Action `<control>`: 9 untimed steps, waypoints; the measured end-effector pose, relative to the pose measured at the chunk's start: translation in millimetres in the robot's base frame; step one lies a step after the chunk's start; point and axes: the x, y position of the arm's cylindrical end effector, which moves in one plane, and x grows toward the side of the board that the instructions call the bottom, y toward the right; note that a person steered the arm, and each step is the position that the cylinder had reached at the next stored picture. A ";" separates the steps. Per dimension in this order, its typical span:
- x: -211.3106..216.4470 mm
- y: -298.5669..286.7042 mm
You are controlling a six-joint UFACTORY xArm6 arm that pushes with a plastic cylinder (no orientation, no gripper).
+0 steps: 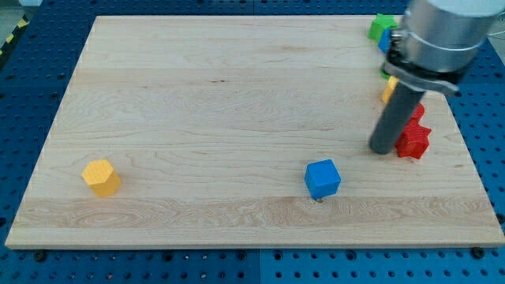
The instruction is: Move the blue cube below the red star
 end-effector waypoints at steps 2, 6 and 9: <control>-0.3 -113.9; 60.7 -87.4; 60.3 -21.3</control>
